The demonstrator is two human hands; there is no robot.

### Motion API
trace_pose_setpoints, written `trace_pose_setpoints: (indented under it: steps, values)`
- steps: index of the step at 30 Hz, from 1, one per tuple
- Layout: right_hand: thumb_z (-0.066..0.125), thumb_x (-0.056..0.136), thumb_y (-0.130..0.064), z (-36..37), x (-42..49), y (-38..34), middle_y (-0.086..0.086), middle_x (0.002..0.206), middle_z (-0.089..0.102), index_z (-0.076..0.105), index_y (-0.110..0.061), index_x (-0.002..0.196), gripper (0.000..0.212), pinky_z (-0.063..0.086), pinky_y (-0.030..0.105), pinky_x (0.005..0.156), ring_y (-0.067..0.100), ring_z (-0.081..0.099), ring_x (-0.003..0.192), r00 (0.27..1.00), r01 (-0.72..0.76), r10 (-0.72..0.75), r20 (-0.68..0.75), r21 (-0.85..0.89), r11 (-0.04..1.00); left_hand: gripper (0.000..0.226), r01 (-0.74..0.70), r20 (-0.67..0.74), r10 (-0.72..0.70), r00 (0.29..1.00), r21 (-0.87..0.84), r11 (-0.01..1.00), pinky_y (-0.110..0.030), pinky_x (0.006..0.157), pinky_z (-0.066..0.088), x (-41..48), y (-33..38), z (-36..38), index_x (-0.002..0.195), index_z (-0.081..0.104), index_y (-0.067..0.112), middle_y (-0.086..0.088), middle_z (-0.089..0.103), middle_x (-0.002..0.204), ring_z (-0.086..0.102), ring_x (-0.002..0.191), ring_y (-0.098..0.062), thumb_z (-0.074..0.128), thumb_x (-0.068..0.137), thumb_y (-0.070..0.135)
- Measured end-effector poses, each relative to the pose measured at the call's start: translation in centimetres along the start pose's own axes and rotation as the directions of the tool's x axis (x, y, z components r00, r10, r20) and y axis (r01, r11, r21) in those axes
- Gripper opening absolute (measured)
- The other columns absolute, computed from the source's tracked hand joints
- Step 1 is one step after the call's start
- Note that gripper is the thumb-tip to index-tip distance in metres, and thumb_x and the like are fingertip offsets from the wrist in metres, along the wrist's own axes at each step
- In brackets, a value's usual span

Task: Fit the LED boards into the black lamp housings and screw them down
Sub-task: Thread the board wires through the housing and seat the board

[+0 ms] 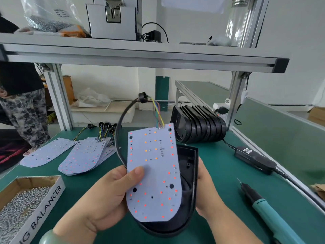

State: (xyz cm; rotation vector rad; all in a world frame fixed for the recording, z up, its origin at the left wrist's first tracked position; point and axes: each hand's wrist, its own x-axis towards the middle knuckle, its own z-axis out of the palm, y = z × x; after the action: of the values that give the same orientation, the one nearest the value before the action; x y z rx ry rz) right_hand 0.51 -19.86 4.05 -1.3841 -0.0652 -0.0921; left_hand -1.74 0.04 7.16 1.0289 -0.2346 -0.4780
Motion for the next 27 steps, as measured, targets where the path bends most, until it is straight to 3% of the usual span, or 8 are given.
trace_pose_setpoints:
  steps: [3,6,9,13,18,23,25,27]
  values:
    - [0.077,0.069,-0.042,0.1,-0.1,-0.1,0.003,0.105,0.074,0.07,-0.022,0.108,0.045,0.056,0.037,0.083,0.02,0.069,0.098,0.986,-0.115,0.095,0.14,0.139,0.984,0.059,-0.006,0.054,0.005,0.999,0.032,0.999,-0.038,0.077,0.057,0.0,-0.2,0.3,0.109,0.07,0.005,-0.021,0.067,0.116,0.068,0.101,-0.034,0.089,0.059,0.032]
    - [0.065,0.062,-0.035,0.6,-0.8,-0.2,-0.002,0.071,0.074,0.078,-0.024,0.062,0.017,0.054,0.02,0.055,0.008,0.071,0.064,0.971,-0.181,0.142,0.19,0.203,0.962,0.057,-0.016,0.113,0.013,0.994,0.022,1.0,-0.038,0.079,0.056,-0.2,-0.1,0.2,0.111,0.069,0.005,-0.022,0.066,0.117,0.068,0.101,-0.034,0.088,0.064,0.03]
    - [0.046,0.085,-0.014,0.8,-1.1,-0.4,-0.001,0.047,0.065,0.066,-0.017,0.035,0.054,0.045,0.016,0.037,0.006,0.062,0.04,0.989,-0.148,0.128,0.08,0.341,0.929,0.057,-0.032,0.148,0.027,0.989,0.031,0.999,-0.038,0.08,0.056,-0.2,-0.1,0.2,0.114,0.068,0.006,-0.021,0.065,0.119,0.067,0.102,-0.033,0.087,0.066,0.031]
    - [0.061,0.056,-0.029,1.3,-1.3,-1.6,-0.005,0.058,0.069,0.073,-0.024,0.048,0.015,0.051,0.018,0.048,0.008,0.066,0.054,0.994,-0.073,0.043,0.101,0.316,0.946,0.06,-0.036,0.09,0.033,0.995,0.032,0.999,-0.038,0.074,0.057,-0.3,-0.3,0.3,0.105,0.072,0.007,-0.02,0.069,0.112,0.07,0.094,-0.033,0.093,0.054,0.031]
    - [0.067,0.071,-0.009,0.8,0.7,0.1,0.018,0.085,0.064,0.068,-0.006,0.071,0.004,0.048,0.038,0.072,0.029,0.058,0.079,0.988,-0.138,0.153,-0.022,0.314,0.939,0.064,-0.07,0.045,0.068,0.997,0.06,0.996,-0.039,0.069,0.058,-0.6,0.4,0.2,0.102,0.073,0.007,-0.022,0.07,0.108,0.071,0.089,-0.035,0.096,0.046,0.03]
    - [0.065,0.065,-0.029,0.4,1.2,0.4,0.014,0.08,0.061,0.063,-0.011,0.068,0.018,0.046,0.038,0.067,0.024,0.055,0.073,0.983,-0.075,0.107,-0.146,0.214,0.974,0.065,-0.08,0.053,0.074,0.996,0.135,0.988,-0.039,0.068,0.058,-0.8,0.5,0.0,0.099,0.073,0.007,-0.024,0.069,0.107,0.071,0.088,-0.037,0.097,0.043,0.028]
    - [0.062,0.076,-0.021,0.6,1.1,0.4,0.01,0.067,0.062,0.066,-0.014,0.056,0.022,0.047,0.03,0.061,0.023,0.056,0.063,0.977,-0.12,0.168,-0.129,0.316,0.941,0.063,-0.095,0.065,0.085,0.994,0.172,0.981,-0.037,0.068,0.058,-0.6,0.3,0.2,0.097,0.074,0.007,-0.023,0.07,0.105,0.071,0.088,-0.035,0.096,0.044,0.031]
    - [0.05,0.088,-0.013,0.7,1.0,0.5,0.003,0.05,0.059,0.064,-0.015,0.042,0.048,0.044,0.019,0.045,0.016,0.055,0.045,0.977,-0.157,0.2,-0.079,0.372,0.915,0.062,-0.134,0.038,0.129,0.991,0.347,0.928,-0.027,0.07,0.056,-0.2,0.1,0.6,0.093,0.076,0.01,-0.015,0.074,0.097,0.072,0.085,-0.026,0.093,0.045,0.045]
